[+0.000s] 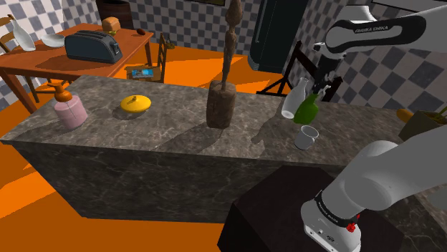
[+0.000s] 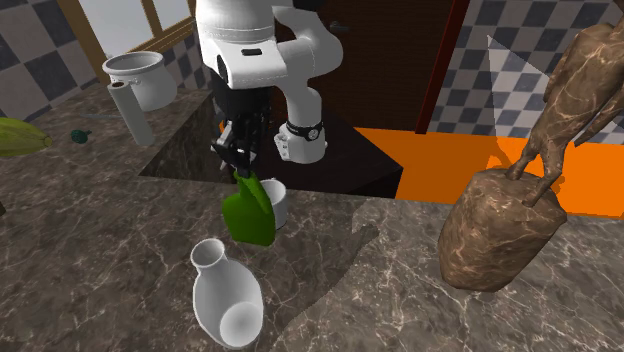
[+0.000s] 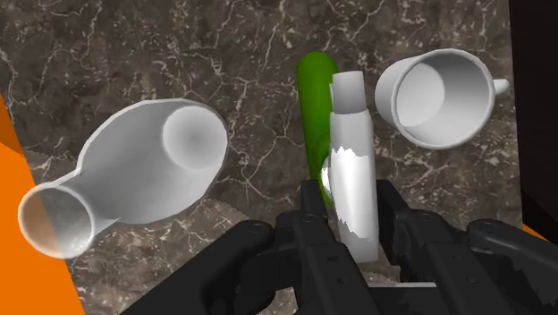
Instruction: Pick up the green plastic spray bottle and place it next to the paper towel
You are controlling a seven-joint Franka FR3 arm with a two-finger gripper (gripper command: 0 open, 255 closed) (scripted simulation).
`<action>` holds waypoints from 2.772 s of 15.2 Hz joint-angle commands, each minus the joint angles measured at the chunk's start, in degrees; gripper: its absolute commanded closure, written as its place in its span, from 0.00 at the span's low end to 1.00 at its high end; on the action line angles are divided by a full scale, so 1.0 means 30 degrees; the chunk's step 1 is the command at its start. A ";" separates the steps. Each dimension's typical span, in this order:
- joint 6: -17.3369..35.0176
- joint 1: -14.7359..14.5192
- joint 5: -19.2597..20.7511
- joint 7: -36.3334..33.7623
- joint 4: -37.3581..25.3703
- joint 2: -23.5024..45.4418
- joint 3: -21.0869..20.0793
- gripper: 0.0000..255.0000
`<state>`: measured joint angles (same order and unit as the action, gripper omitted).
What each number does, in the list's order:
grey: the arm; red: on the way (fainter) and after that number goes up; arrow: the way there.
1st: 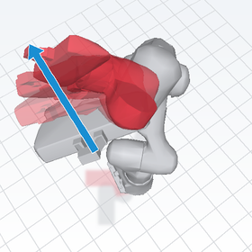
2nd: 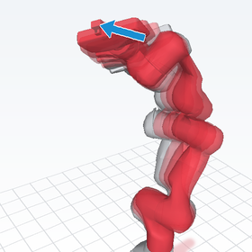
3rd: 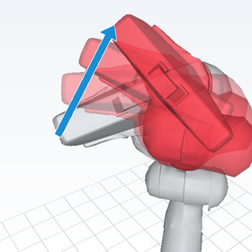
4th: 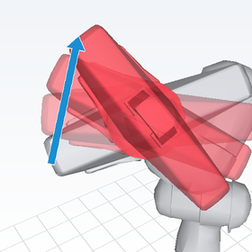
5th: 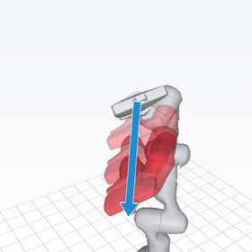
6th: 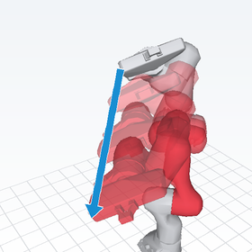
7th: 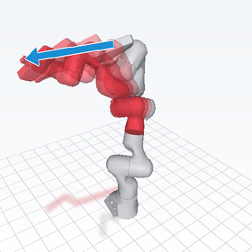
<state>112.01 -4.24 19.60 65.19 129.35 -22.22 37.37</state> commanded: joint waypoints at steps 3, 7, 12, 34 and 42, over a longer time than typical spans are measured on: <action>-0.1026 -0.0045 -0.0100 0.0043 -0.0845 -0.0175 -0.0249 1.00; -0.2059 -0.0084 -0.0202 0.0127 -0.1751 -0.0307 -0.0471 1.00; -0.3327 -0.0154 -0.0352 0.0262 -0.2967 -0.0359 -0.0709 1.00; -0.8767 -0.0607 -0.1250 0.1291 -0.9558 0.0850 -0.1158 1.00; -1.0797 -0.0777 -0.1730 0.1924 -1.2610 0.1934 -0.0979 1.00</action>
<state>80.58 -6.48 14.74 70.57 93.18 -17.18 34.23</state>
